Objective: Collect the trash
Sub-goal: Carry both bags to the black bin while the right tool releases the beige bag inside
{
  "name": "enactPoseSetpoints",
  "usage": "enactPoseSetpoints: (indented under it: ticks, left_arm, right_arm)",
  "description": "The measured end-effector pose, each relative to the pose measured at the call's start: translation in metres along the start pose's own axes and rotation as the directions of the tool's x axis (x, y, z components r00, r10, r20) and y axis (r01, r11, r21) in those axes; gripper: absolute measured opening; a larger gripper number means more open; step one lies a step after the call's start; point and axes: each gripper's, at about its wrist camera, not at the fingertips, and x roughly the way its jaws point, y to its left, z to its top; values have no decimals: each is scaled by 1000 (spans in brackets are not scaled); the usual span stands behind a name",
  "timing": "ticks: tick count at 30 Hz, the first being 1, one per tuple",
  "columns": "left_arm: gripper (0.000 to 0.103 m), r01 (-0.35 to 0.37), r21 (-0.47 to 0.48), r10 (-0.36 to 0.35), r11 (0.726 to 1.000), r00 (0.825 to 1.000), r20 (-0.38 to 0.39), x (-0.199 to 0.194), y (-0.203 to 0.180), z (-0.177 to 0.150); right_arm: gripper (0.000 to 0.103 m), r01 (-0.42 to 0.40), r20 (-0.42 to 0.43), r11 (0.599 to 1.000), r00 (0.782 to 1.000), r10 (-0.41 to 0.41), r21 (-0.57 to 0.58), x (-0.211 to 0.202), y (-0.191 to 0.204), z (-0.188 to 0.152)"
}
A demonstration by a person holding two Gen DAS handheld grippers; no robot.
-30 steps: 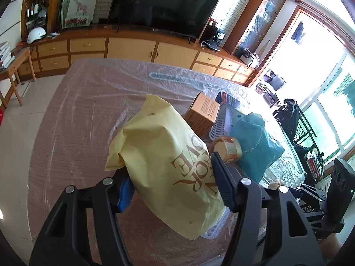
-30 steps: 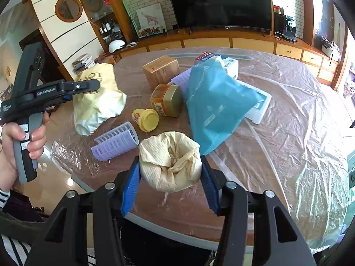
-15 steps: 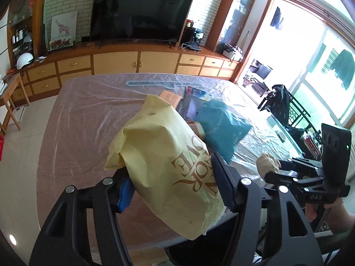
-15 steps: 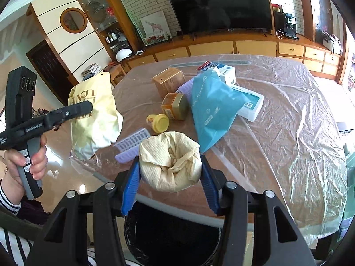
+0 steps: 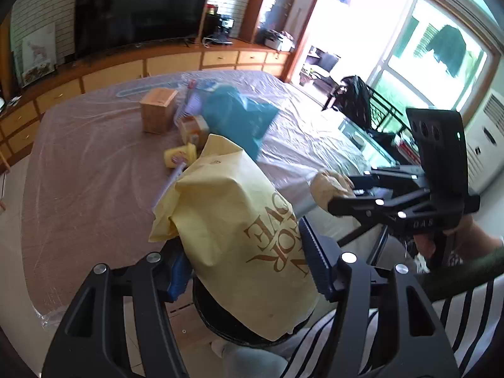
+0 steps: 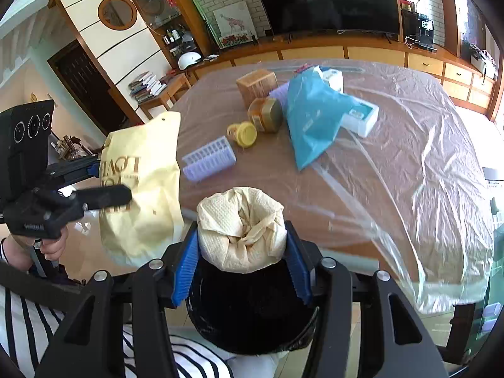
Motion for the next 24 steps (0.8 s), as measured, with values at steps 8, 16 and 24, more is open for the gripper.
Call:
enactPoseSetpoints:
  ticks: [8, 16, 24]
  left_arm:
    - [62, 43, 54, -38, 998, 995, -92, 22, -25, -25]
    - [62, 60, 24, -56, 998, 988, -143, 36, -34, -55]
    - [61, 2, -42, -9, 999, 986, -169, 55, -29, -78]
  right_arm:
    - [51, -3, -52, 1000, 999, 4, 21, 3, -1, -29]
    - [51, -20, -101, 999, 995, 25, 50, 17, -2, -49]
    - [51, -16, -149, 999, 989, 21, 36, 36, 0, -60]
